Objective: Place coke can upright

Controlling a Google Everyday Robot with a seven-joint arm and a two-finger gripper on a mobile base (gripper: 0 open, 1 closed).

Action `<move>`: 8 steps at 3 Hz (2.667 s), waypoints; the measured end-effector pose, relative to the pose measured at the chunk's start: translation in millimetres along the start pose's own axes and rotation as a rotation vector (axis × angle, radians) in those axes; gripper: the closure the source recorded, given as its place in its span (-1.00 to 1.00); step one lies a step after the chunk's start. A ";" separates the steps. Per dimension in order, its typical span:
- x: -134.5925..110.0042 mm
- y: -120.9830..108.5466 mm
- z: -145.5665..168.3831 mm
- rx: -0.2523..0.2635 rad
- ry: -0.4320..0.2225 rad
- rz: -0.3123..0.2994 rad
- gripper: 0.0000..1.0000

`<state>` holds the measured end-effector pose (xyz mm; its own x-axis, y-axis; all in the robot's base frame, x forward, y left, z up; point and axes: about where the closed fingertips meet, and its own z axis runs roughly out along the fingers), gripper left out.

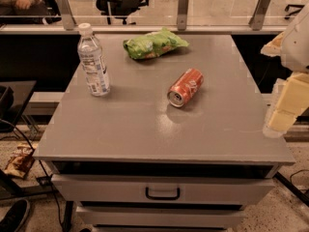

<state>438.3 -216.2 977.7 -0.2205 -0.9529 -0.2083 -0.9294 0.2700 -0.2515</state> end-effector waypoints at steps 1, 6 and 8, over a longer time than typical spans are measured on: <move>0.0 0.0 0.0 0.000 0.000 0.000 -1.00; -101.1 -50.9 68.7 -0.019 0.005 -0.638 -1.00; -128.6 -69.4 118.9 -0.158 -0.001 -0.954 -1.00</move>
Offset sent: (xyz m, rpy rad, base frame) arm 0.0055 0.0061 -0.0011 -0.0049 0.0122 0.0731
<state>566.3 -96.0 909.5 0.6480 -0.7614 0.0171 -0.7463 -0.6393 -0.1853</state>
